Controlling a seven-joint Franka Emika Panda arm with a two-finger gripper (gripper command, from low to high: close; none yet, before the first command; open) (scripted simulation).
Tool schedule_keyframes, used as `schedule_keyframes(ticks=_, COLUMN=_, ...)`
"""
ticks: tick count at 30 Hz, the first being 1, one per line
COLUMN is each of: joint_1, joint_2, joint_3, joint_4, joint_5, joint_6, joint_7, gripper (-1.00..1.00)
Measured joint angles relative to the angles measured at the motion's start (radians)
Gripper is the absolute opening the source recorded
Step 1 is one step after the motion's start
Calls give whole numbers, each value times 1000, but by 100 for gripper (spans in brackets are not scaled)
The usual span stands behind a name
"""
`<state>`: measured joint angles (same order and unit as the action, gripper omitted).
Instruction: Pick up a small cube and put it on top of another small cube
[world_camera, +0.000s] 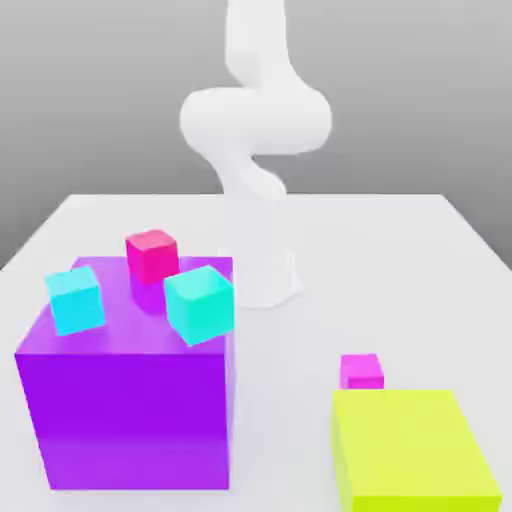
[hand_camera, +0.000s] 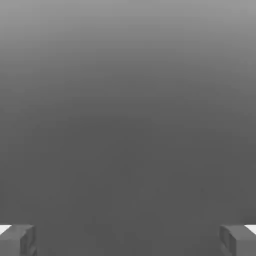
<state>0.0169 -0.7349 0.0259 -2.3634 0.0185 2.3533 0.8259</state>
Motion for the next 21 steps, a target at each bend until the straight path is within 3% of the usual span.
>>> schedule_keyframes(ticks=16, joint_1=146, joint_2=542, joint_3=251, joint_4=-490, joint_5=85, joint_6=429, joint_7=254, gripper=0)
schedule_keyframes(ticks=18, joint_1=151, joint_2=657, joint_3=286, joint_4=-544, joint_5=38, joint_6=514, joint_7=330, gripper=0)
schedule_keyframes(ticks=21, joint_1=188, joint_2=793, joint_3=224, joint_4=-547, joint_5=-120, joint_6=618, joint_7=460, gripper=0)
